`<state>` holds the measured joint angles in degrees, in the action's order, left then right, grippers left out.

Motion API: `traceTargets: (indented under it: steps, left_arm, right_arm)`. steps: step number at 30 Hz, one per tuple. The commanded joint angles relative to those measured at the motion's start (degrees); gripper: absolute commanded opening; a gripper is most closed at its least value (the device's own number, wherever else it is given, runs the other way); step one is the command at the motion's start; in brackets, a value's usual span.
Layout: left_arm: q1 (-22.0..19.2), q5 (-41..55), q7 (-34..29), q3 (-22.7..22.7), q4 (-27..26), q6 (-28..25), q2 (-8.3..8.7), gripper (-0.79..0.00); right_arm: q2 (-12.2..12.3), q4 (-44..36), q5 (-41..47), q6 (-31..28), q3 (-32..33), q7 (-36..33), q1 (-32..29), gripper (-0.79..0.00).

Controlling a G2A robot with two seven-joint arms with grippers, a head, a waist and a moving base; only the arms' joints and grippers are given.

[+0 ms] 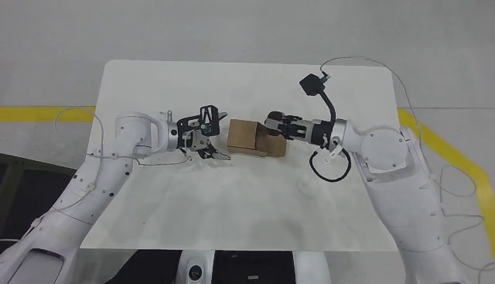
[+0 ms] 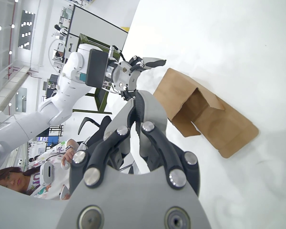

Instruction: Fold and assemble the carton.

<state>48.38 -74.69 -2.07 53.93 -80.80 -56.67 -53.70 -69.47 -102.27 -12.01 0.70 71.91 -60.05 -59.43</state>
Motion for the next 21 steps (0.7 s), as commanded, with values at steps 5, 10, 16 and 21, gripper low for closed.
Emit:
traceTargets:
  steps: [5, 10, 16, 21]
  left_arm:
    - [-0.9, -2.1, 2.6, -1.7, 1.5, 3.2, -0.95, 0.000]
    - [-2.2, -4.2, 3.8, -4.5, 2.4, 4.6, -2.12, 0.000]
    - [-4.2, -5.0, 4.9, -6.7, 5.0, 6.5, -3.51, 0.000]
    - [-5.5, -4.3, 5.6, -7.7, 7.5, 6.6, -4.41, 0.000]
  right_arm:
    - [1.0, -4.2, -3.4, 7.8, 1.5, -1.9, -5.7, -0.785]
    - [1.5, -3.0, -3.0, 10.8, 1.7, -4.0, -9.2, -0.785]
    - [1.4, 0.6, -3.7, 10.8, -2.0, -3.2, -8.1, -0.785]
    - [0.9, 3.9, -3.5, 12.0, -5.3, -2.0, -5.8, -0.785]
